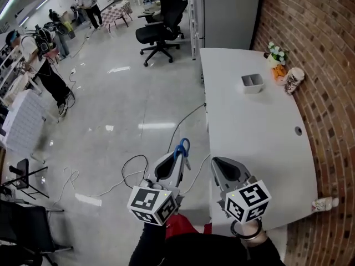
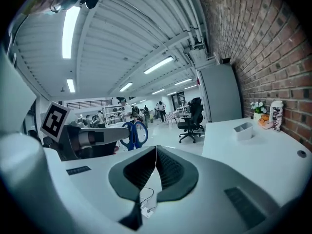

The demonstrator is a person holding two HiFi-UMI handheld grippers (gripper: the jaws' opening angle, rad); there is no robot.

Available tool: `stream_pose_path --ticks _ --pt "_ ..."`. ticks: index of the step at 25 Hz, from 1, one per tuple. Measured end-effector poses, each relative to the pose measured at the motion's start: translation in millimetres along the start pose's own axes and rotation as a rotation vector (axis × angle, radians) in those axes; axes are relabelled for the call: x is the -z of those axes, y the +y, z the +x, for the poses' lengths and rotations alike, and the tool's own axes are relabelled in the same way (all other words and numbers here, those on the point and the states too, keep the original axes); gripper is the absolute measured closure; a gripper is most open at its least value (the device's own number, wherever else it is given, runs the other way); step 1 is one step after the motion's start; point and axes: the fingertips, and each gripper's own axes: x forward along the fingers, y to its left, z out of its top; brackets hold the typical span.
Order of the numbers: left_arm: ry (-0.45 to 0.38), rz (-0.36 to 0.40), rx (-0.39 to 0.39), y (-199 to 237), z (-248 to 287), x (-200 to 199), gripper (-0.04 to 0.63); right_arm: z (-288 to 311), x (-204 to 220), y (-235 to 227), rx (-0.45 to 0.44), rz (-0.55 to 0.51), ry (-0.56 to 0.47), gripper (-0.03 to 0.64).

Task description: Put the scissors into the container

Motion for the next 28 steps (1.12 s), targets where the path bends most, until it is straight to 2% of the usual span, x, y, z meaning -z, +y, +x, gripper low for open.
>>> stream_pose_path --ticks 5,12,18,28 --pt "0.042 -0.032 0.082 42 14 2 0.568 38 -2 11 0.075 0.035 -0.004 0.607" --pt "0.087 -0.033 0.176 89 24 -2 0.568 88 -8 34 0.143 0.055 -0.007 0.607" --pt "0.106 -0.016 0.235 118 28 -10 0.568 121 -12 47 0.198 0.082 -0.015 0.607" --pt "0.123 -0.048 0.307 144 37 -8 0.568 150 -10 56 0.254 0.100 -0.002 0.607"
